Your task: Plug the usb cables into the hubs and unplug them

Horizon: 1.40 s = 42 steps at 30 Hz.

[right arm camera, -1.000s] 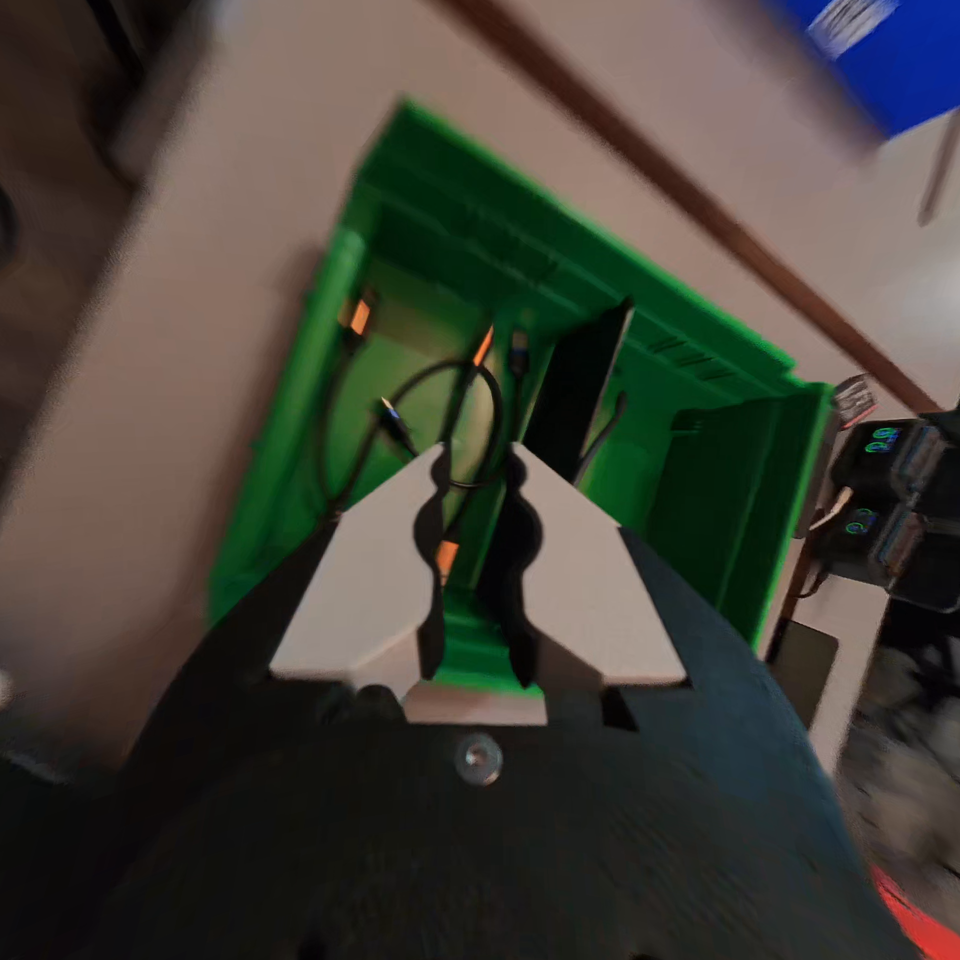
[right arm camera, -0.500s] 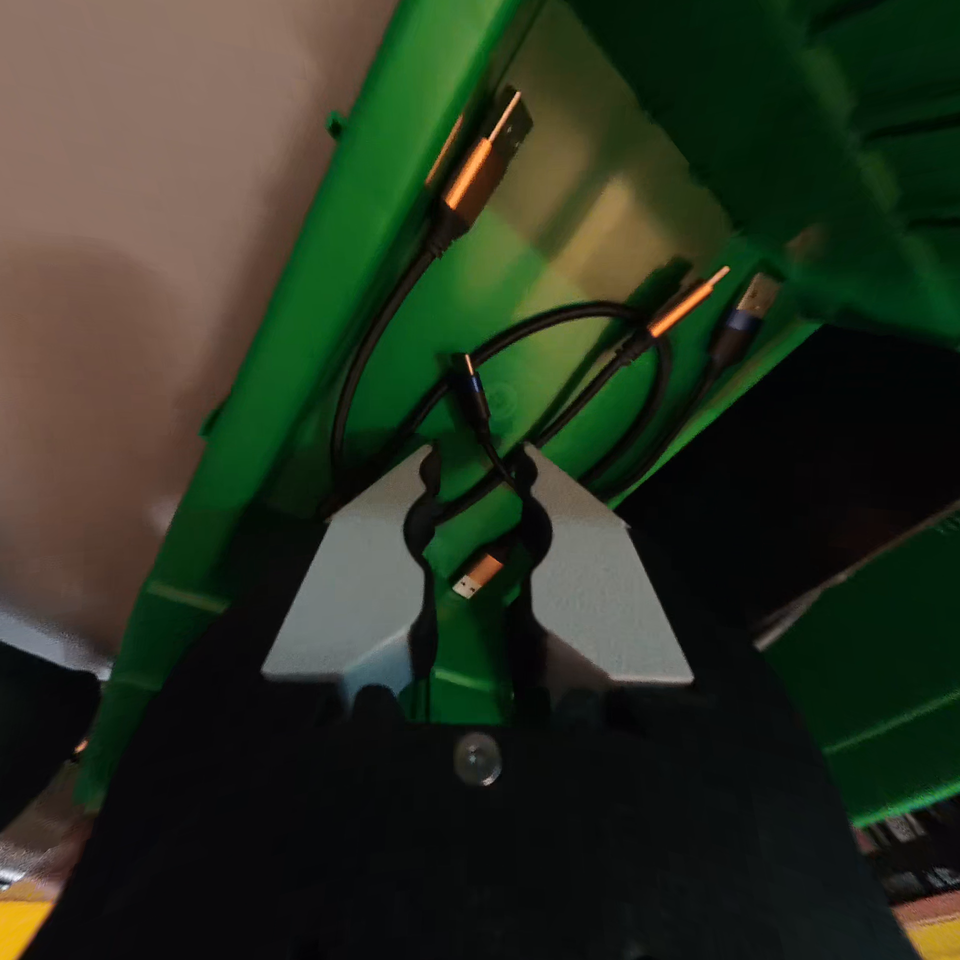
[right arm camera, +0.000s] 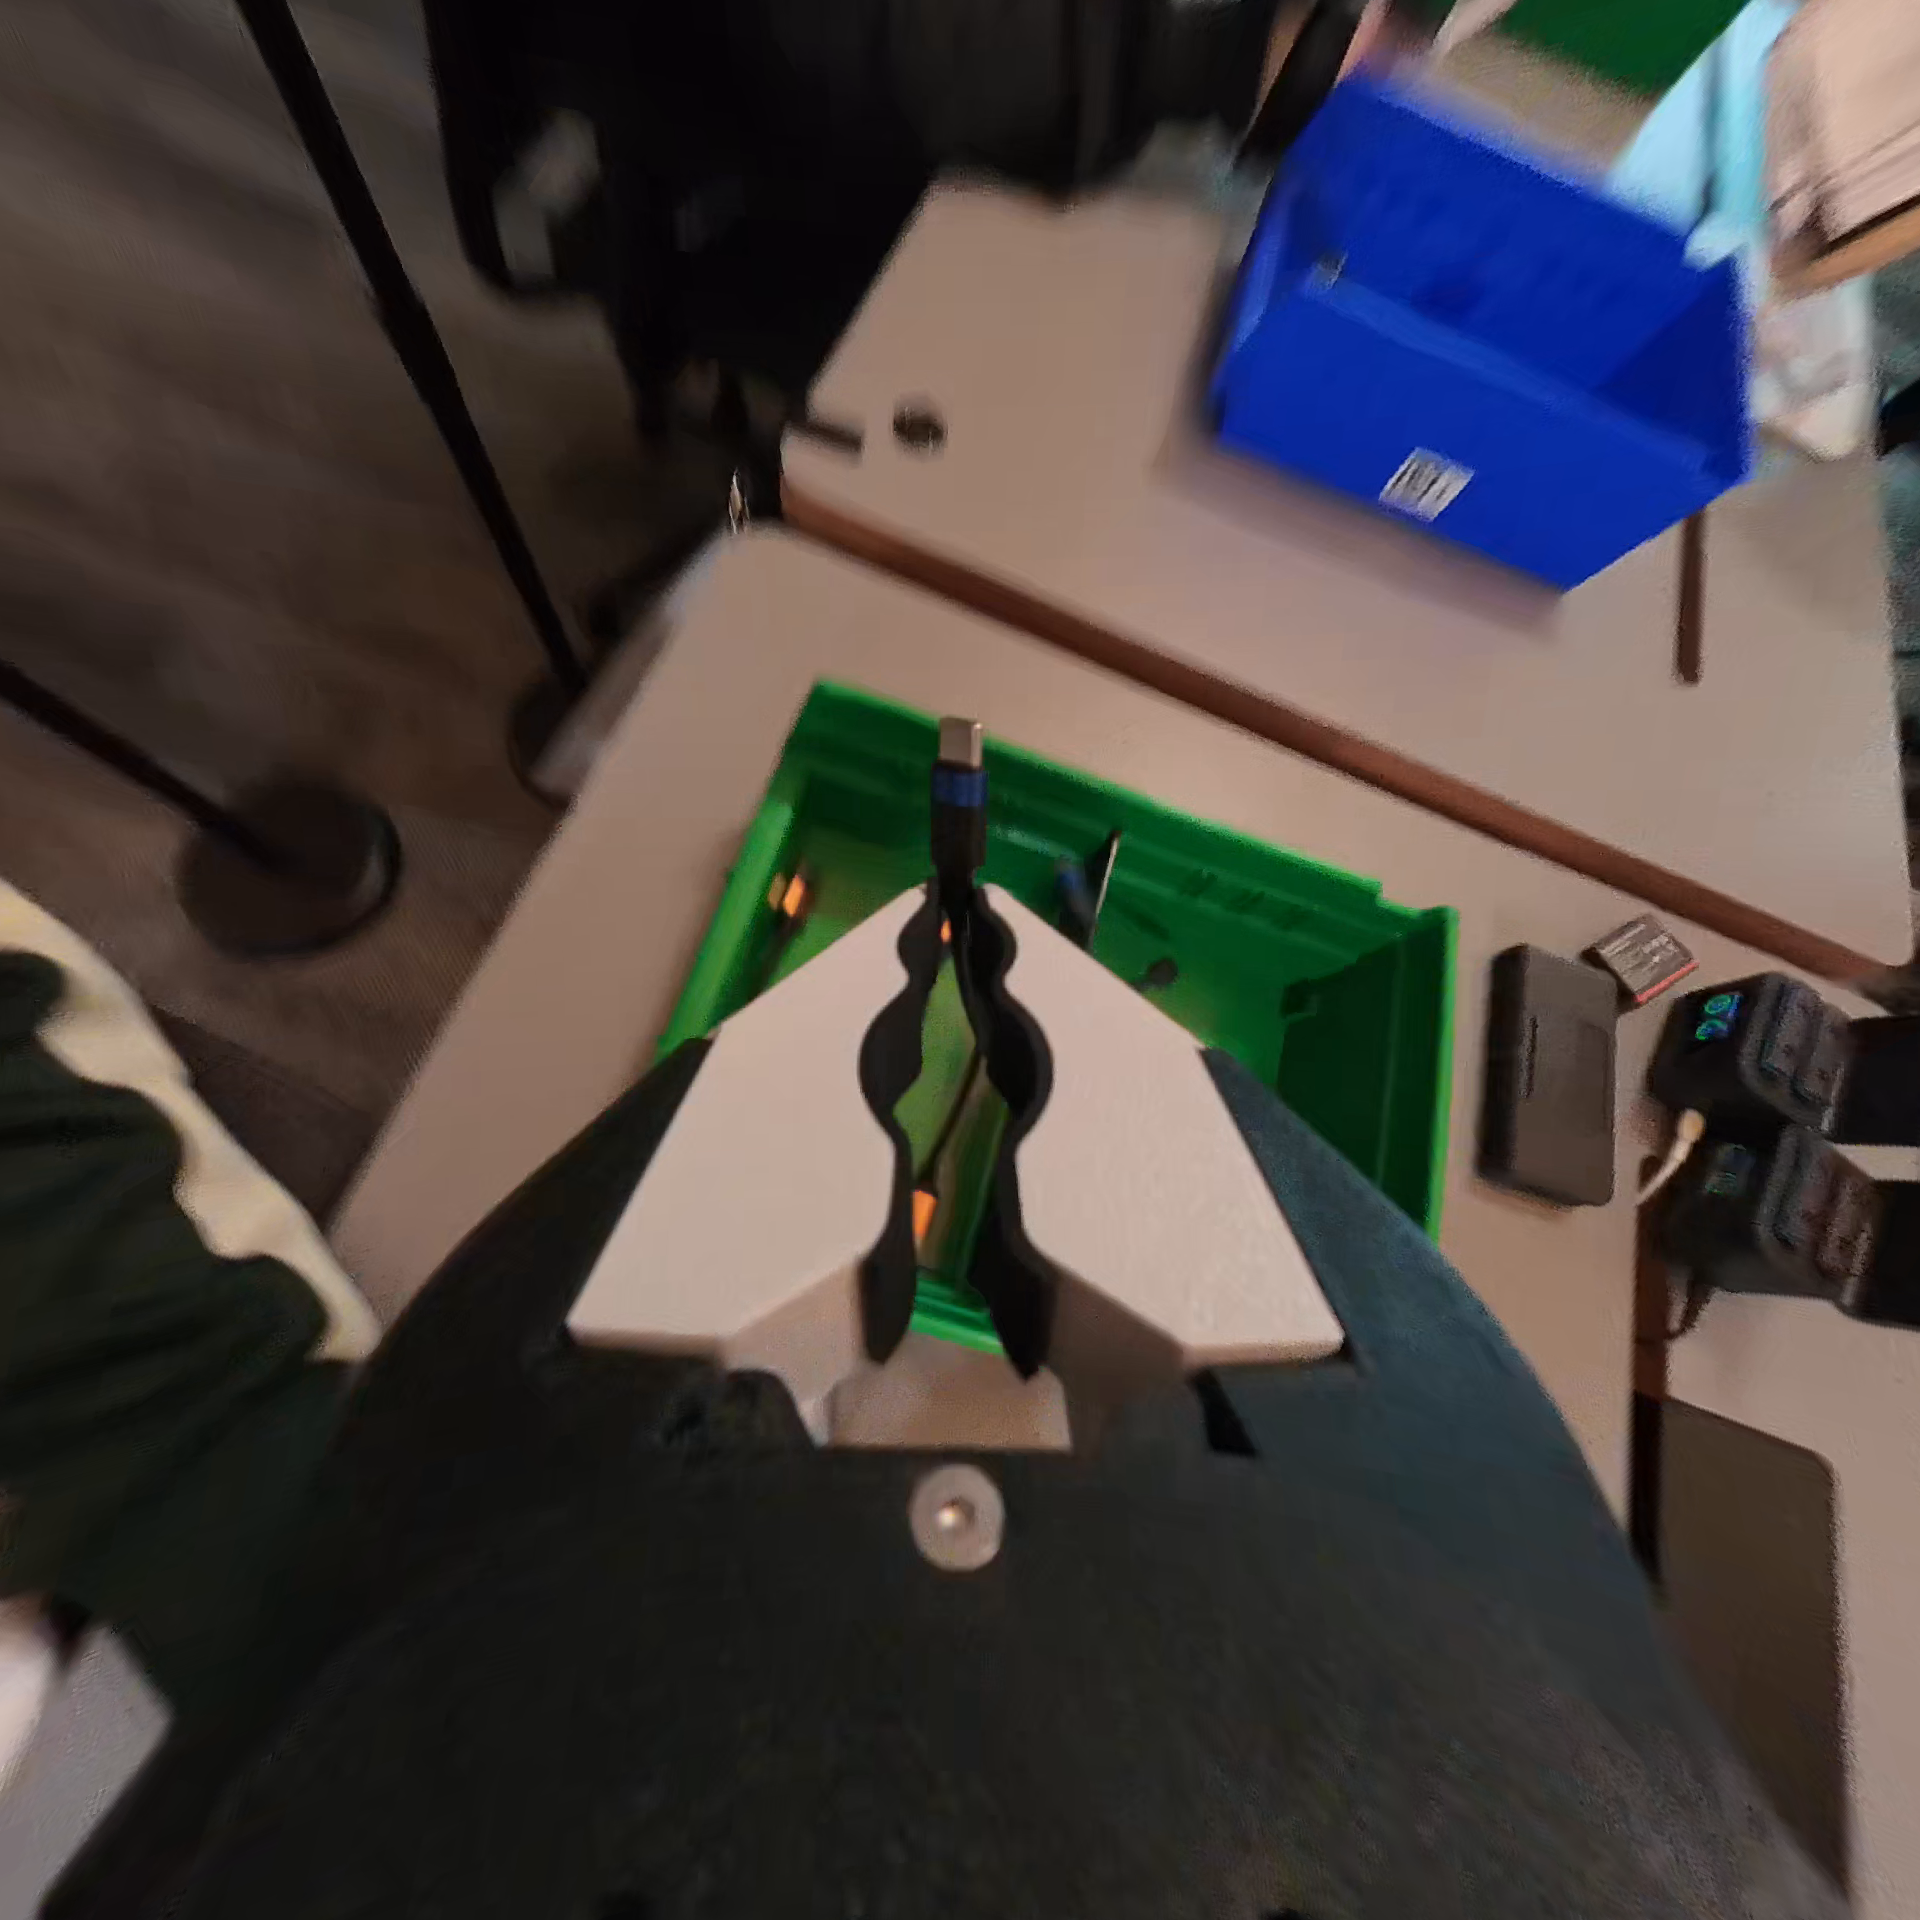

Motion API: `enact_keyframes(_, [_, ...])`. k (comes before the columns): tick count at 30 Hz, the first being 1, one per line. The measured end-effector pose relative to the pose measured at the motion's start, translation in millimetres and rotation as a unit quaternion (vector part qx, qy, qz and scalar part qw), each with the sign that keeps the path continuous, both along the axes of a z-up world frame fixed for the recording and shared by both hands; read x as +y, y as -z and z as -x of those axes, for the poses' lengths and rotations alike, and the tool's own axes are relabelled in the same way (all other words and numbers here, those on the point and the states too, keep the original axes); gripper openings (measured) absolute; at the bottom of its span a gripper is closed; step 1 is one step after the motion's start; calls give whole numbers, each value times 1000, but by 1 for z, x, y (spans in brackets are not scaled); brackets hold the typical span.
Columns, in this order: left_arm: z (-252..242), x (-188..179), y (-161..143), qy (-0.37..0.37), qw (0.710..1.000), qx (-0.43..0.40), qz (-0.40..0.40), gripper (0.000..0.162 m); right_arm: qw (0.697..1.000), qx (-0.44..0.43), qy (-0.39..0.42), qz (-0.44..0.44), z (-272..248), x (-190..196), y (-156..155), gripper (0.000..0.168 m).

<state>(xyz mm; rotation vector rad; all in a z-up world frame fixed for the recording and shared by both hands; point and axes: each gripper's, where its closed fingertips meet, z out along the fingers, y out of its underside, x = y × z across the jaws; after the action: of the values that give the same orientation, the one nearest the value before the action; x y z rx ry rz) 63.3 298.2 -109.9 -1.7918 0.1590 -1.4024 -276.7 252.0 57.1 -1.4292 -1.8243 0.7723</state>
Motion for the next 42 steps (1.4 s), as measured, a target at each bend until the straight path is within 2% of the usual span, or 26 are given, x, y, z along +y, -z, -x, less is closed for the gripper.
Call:
enact_keyframes(3, [-1,-1,1,0,1000,5,-2,21,994,85,11,63,-46,-6,-53,4])
enact_keyframes(6, [0,0,2,-1,1000,5,1,20,982,151,27,107,-104,-14,-81,3])
enact_keyframes(9, [2,2,2,-5,1000,-4,8,20,967,203,52,146,-167,-25,-86,4])
enact_keyframes(12, [5,3,2,-10,1000,-13,15,20,957,232,103,139,-232,-33,-74,4])
enact_keyframes(16, [8,5,3,-17,1000,-14,20,20,942,258,177,122,-312,-53,-47,3])
enact_keyframes(20, [11,7,4,-23,999,-16,22,20,933,233,257,98,-370,-70,8,3])
enact_keyframes(24, [10,5,4,-25,1000,-6,13,20,933,136,327,59,-403,-80,89,3])
enact_keyframes(27, [7,3,5,-24,1000,9,3,20,936,46,350,11,-418,-94,144,4])
enact_keyframes(32, [4,2,6,-20,999,24,-6,20,940,-62,332,-41,-429,-132,200,4])
enact_keyframes(34, [4,2,6,-20,999,24,-6,20,939,-101,325,-52,-437,-144,215,5])
enact_keyframes(35, [4,2,7,-21,999,24,-5,20,938,-107,325,-49,-439,-147,220,9])
enact_keyframes(36, [4,2,7,-22,999,24,-4,20,939,-102,326,-39,-439,-150,223,20])
enact_keyframes(38, [4,2,7,-21,999,27,-4,20,942,-67,328,-3,-437,-152,220,33])
enact_keyframes(40, [3,1,7,-21,999,30,-7,20,936,-8,351,19,-436,-141,206,36])
enact_keyframes(42, [3,1,8,-22,999,34,-9,20,903,38,428,8,-449,-113,192,32])
